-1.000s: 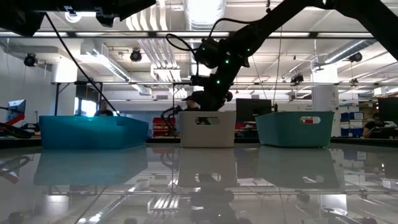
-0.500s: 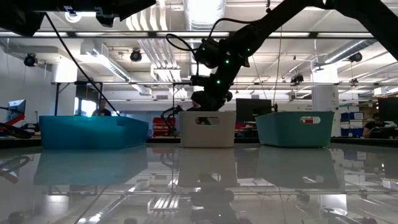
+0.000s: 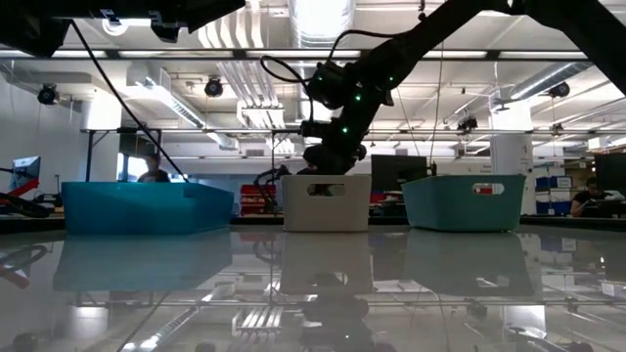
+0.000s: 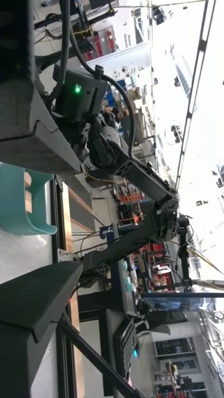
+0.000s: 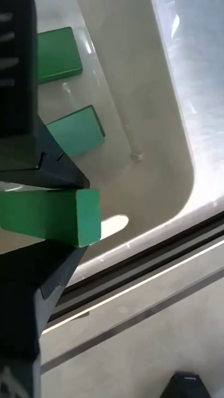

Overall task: Sort & place blocks by color
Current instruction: Put the green block into the gray bin, then return to Home Position

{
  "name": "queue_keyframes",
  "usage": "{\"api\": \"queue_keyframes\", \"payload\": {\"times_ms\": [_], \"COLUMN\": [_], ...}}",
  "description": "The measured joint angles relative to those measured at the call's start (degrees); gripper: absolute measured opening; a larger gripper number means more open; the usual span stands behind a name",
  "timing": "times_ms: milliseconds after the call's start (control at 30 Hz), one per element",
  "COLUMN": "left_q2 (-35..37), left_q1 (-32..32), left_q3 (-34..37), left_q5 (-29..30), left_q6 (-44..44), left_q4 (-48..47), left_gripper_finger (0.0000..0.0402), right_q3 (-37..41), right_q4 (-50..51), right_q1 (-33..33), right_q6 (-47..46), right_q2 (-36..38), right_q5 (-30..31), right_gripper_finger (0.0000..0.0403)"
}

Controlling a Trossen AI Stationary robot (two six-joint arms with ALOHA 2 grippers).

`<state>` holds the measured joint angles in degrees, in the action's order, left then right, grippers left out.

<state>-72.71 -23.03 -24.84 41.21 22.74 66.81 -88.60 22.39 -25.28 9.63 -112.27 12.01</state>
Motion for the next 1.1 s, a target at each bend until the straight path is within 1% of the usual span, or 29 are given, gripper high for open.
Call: {"api": "queue_keyframes", "payload": {"times_ms": [167, 300, 467, 567, 733, 900, 1000, 1100], "left_q2": [0.0, 0.0, 0.0, 0.0, 0.0, 0.0, 0.0, 0.0], "left_q1": [0.0, 0.0, 0.04, 0.04, 0.04, 0.04, 0.04, 0.02], "left_q3": [0.0, 0.0, 0.0, 0.0, 0.02, 0.13, 0.13, 0.26], "left_q5": [-0.02, -0.01, 0.0, 0.01, 0.0, 0.01, 0.01, 0.01], "left_q6": [0.0, 0.0, 0.0, 0.0, 0.01, 0.0, 0.0, -0.02], "left_q4": [0.0, 0.0, 0.0, 0.0, -0.05, -0.17, -0.31, -0.42], "left_gripper_finger": [0.0223, 0.0223, 0.0223, 0.0223, 0.0223, 0.0223, 0.0223, 0.0223], "right_q3": [0.0, 0.0, 0.0, 0.07, 0.12, 2.37, 6.35, 12.26], "right_q4": [-0.17, -0.17, -0.07, 2.77, 9.69, 14.72, 13.71, 9.21], "right_q1": [0.0, 0.0, 0.0, 0.02, 1.31, 5.91, 10.27, 15.47], "right_q6": [-0.86, -1.2, -1.15, -2.64, -4.53, -7.07, -8.99, -11.9], "right_q2": [0.0, 0.0, 0.01, 1.36, 7.56, 14.47, 19.65, 24.61], "right_q5": [0.02, 0.02, 0.02, -0.03, -0.3, -0.46, -0.46, -0.46], "right_gripper_finger": [0.0163, 0.0185, 0.0197, 0.0197, 0.0189, 0.0176, 0.0169, 0.016]}}
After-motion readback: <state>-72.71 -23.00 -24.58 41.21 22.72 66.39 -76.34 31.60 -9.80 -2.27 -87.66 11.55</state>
